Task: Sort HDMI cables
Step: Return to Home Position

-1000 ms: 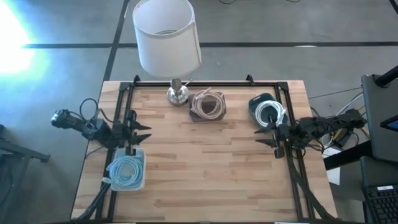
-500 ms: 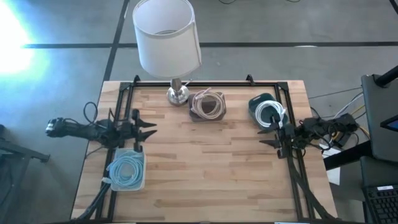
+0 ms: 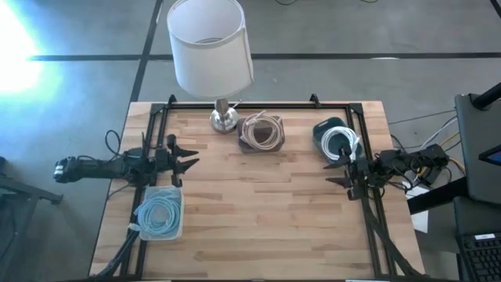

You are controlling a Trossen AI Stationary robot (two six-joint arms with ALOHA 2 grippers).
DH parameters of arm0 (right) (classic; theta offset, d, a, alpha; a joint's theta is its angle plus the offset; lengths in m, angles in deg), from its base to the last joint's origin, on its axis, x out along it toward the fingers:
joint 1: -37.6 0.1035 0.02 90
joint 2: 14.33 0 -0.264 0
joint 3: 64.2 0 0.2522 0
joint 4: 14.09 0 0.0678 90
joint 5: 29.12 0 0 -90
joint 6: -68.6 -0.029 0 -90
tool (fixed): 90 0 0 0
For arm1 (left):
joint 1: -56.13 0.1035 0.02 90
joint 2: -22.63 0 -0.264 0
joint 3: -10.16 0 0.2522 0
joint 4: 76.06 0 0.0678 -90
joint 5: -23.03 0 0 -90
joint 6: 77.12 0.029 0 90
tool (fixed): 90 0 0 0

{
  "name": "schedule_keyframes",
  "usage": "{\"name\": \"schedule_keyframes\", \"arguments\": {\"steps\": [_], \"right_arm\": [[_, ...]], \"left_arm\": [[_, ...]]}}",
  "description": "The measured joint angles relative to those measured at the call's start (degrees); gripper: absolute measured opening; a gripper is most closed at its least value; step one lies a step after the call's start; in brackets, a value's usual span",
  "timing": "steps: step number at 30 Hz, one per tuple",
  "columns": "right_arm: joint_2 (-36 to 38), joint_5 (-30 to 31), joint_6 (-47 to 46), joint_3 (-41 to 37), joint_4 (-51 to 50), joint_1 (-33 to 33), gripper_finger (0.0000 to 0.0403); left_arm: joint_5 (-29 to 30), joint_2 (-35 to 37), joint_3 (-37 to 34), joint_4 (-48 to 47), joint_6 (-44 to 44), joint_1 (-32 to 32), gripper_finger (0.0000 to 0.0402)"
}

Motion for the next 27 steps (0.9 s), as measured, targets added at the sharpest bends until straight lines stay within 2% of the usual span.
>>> {"name": "schedule_keyframes", "arguments": {"steps": [6, 20, 27], "right_arm": [[0.0, 0.0, -0.5, -1.3, 0.0, 0.0, 0.0176], [0.0, 0.2, -0.9, -2.7, 0.3, 0.0, 0.0176], [-0.2, -0.2, 1.0, -6.9, 7.9, 0.0, 0.0176]], "left_arm": [[0.0, -0.1, 0.0, -2.9, -1.7, 0.1, 0.0122], [0.0, -0.1, -0.1, -3.0, -2.2, 0.1, 0.0122], [0.0, -0.1, -0.1, -3.1, -2.2, 0.1, 0.0122]]}}
